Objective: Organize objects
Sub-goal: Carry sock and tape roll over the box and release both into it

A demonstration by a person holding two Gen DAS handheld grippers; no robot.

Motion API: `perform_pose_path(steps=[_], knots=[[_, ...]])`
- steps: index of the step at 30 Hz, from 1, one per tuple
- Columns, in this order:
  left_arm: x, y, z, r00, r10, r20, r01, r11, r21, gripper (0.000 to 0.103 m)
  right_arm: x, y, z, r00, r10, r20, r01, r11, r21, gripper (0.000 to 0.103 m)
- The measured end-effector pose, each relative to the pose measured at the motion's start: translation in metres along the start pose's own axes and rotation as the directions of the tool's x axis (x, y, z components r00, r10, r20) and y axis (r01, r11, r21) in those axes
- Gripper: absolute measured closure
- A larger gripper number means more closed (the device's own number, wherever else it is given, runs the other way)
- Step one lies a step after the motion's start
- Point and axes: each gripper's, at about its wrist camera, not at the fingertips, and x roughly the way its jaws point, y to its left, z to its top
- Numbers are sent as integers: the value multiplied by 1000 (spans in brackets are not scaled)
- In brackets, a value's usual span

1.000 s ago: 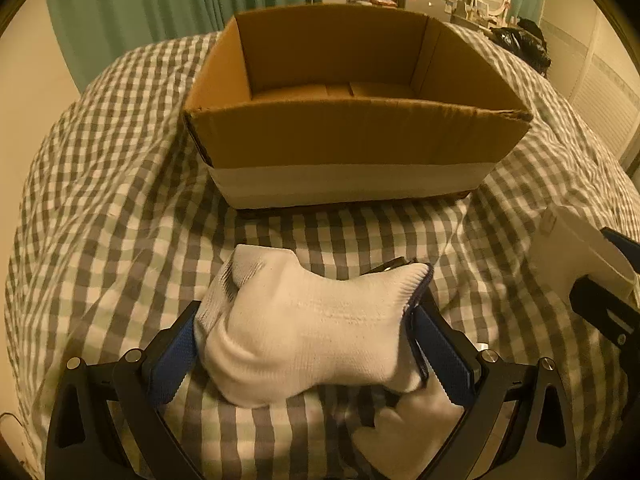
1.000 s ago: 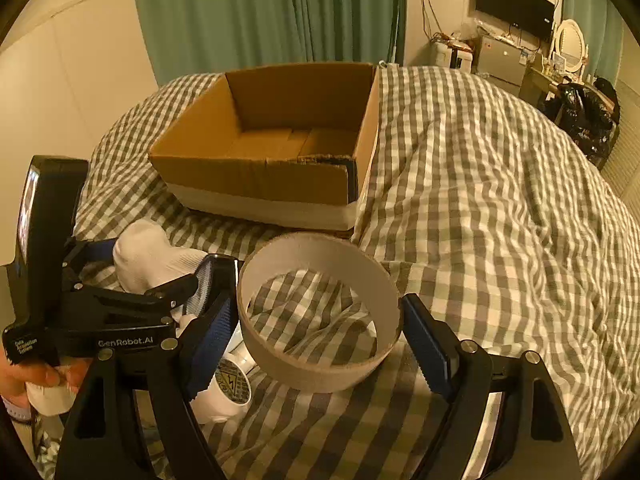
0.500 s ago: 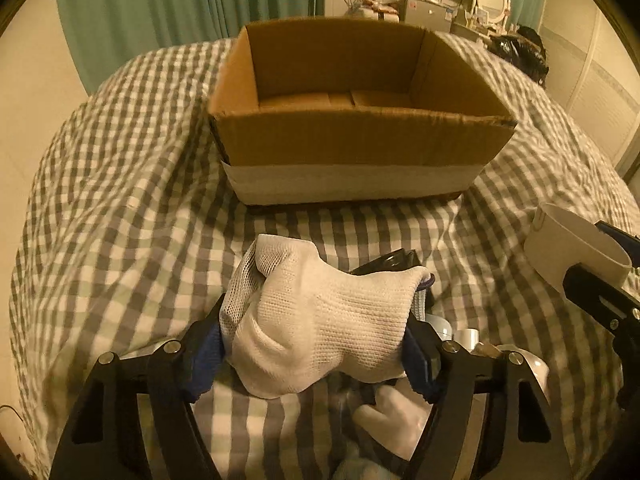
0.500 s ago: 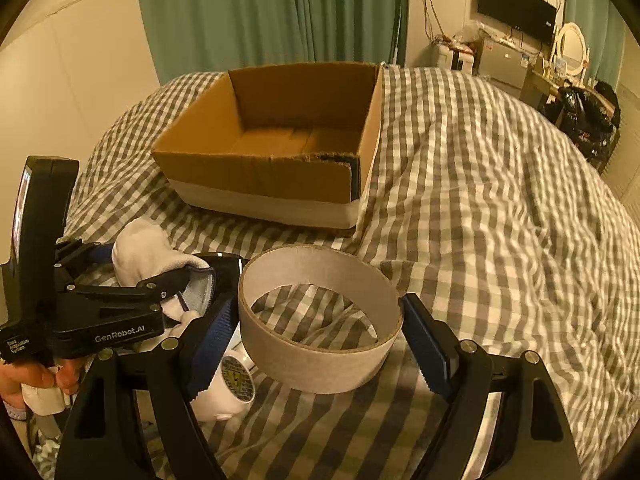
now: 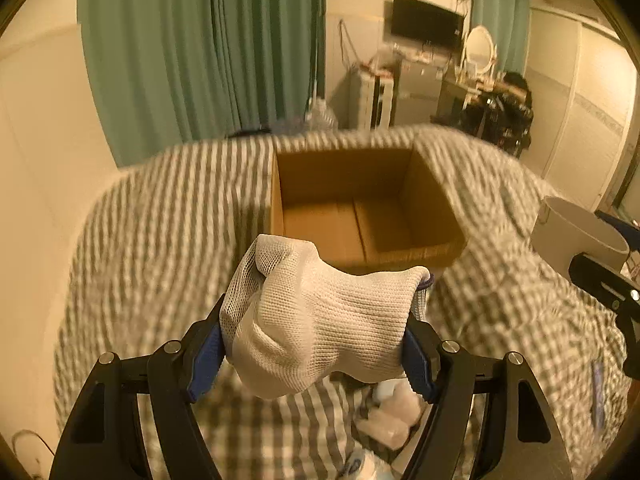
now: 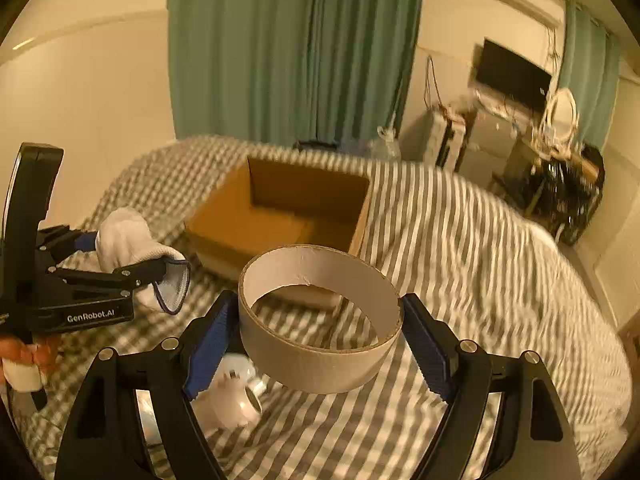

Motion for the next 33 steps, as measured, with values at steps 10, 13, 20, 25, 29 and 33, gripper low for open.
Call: perform_pose_path(steps=[10, 13, 20, 25, 29, 33], knots=[[-19, 11, 86, 996, -5, 87, 3, 1000, 25, 27, -15, -10, 89, 997, 21, 71, -15, 997, -76, 22], [-8, 12, 108, 996, 5, 86, -9, 999, 43, 27, 0, -15, 112, 997, 39, 66, -33, 996, -83, 22], [43, 19, 148, 999, -12, 50, 10, 999, 36, 27, 54, -29, 160, 996, 86, 27, -85, 995, -51, 22], [85, 11, 155, 1000, -24, 12, 23, 997, 70, 27, 101, -36, 177, 993, 117, -17, -117, 993, -28, 22], [120, 2, 152, 999, -37, -16, 39, 994, 98, 27, 146, -40, 181, 990, 130, -49, -130, 991, 3, 22], [149, -3, 141, 997, -46, -59, 53, 991, 126, 27, 187, -45, 171, 981, 165, -103, -162, 986, 41, 22]])
